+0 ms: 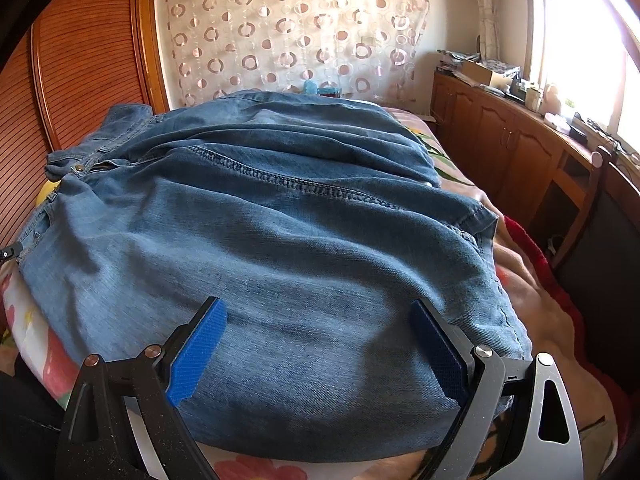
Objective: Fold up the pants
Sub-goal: 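Move both tools down to the edge of the blue jeans, then close the left tool on the jeans edge while the right tool closes on it too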
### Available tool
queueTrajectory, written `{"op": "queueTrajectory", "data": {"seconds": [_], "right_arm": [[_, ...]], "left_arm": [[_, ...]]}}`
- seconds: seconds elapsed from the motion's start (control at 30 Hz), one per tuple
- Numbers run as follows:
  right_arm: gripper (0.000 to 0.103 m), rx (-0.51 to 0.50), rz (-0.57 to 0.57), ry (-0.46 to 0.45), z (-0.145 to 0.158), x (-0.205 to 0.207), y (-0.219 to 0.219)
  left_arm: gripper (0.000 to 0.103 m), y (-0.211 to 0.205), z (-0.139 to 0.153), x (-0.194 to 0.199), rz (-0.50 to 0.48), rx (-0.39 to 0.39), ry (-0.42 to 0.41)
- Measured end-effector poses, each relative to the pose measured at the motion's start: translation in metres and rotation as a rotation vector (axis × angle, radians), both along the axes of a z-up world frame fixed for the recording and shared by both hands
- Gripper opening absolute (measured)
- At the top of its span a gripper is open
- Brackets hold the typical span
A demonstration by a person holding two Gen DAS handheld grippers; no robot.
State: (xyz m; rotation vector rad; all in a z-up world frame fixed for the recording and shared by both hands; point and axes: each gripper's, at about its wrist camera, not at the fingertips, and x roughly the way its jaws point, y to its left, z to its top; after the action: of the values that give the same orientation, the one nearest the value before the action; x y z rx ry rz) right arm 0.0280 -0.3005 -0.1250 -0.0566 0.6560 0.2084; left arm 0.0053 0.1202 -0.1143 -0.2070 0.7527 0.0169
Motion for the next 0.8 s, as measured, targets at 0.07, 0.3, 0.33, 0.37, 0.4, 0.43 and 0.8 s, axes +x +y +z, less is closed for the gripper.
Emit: {"op": "queueTrajectory", "data": {"seconds": [0.07,0.3,0.33,0.37,0.4,0.43,0.8], "right_arm": [[0.093,0.003,-0.001,0.001,-0.001,0.011,0.0],[0.093,0.001,-0.005,0.007,-0.003,0.016,-0.003],[0.093,0.0,-0.005,0.009,-0.004,0.016,-0.003],[0.093,0.0,-0.005,0.012,-0.003,0.017,-0.003],[0.093,-0.001,-0.006,0.015,-0.002,0.019,-0.003],[0.093,0.0,-0.008,0.016,-0.002,0.019,-0.004],[0.093,0.04,0.029,0.005,0.01,0.014,0.0]], "left_arm": [[0.059,-0.002,0.0,0.0,0.001,0.008,-0.001],[0.046,-0.002,0.0,-0.001,-0.009,0.011,-0.007],[0.044,-0.003,0.0,-0.002,-0.014,0.013,-0.009],[0.04,-0.004,0.0,-0.002,-0.01,0.021,-0.009],[0.035,-0.005,0.001,-0.001,-0.015,0.02,-0.01],[0.032,-0.006,0.003,-0.002,-0.024,0.011,-0.014],[0.014,-0.034,0.068,0.007,-0.124,0.031,-0.173]]}}
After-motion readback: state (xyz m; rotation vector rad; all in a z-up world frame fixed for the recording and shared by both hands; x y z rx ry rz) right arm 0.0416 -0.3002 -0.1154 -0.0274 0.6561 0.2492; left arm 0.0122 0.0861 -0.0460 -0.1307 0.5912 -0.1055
